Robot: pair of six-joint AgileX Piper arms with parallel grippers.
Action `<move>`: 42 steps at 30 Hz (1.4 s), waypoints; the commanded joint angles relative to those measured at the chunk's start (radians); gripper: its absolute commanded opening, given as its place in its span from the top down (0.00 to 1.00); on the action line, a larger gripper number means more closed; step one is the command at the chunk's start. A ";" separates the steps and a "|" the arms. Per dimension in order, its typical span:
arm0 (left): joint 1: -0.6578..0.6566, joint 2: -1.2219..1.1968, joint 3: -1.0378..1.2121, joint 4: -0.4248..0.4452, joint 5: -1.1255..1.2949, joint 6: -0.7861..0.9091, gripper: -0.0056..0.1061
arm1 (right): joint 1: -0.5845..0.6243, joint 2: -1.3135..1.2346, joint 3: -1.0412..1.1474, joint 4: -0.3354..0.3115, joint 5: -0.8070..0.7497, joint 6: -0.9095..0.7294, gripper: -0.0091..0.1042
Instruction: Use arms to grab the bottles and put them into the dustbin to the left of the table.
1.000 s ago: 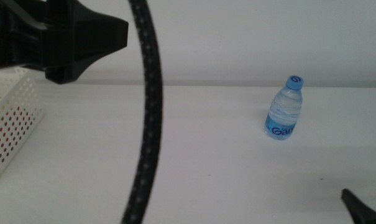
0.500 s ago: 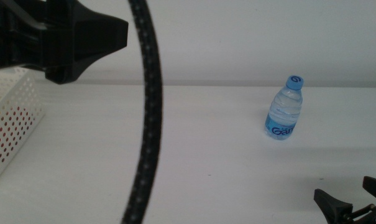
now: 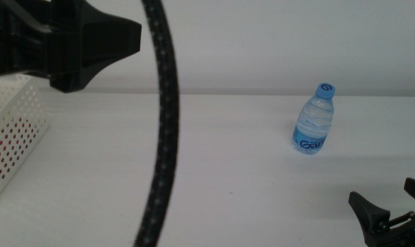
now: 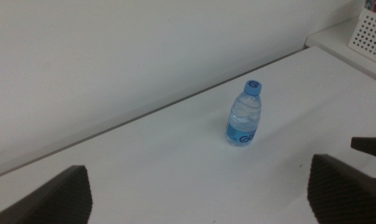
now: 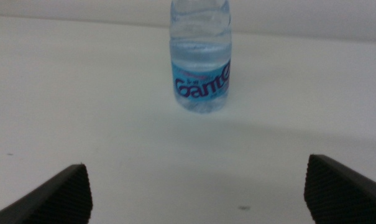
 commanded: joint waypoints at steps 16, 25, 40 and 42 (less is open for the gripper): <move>-0.010 -0.005 -0.002 0.002 -0.017 -0.005 0.12 | -0.005 0.472 -0.098 0.210 -0.431 -0.230 0.12; -0.010 -0.005 -0.002 0.002 -0.017 -0.005 0.12 | -0.002 0.634 -0.249 0.142 -0.420 -0.230 0.12; -0.010 -0.005 -0.002 0.002 -0.017 -0.005 0.12 | 0.008 0.672 -0.460 0.101 -0.158 -0.230 0.12; -0.010 -0.005 -0.002 0.002 -0.017 -0.007 0.12 | 0.008 0.689 -0.473 0.079 -0.158 -0.230 0.12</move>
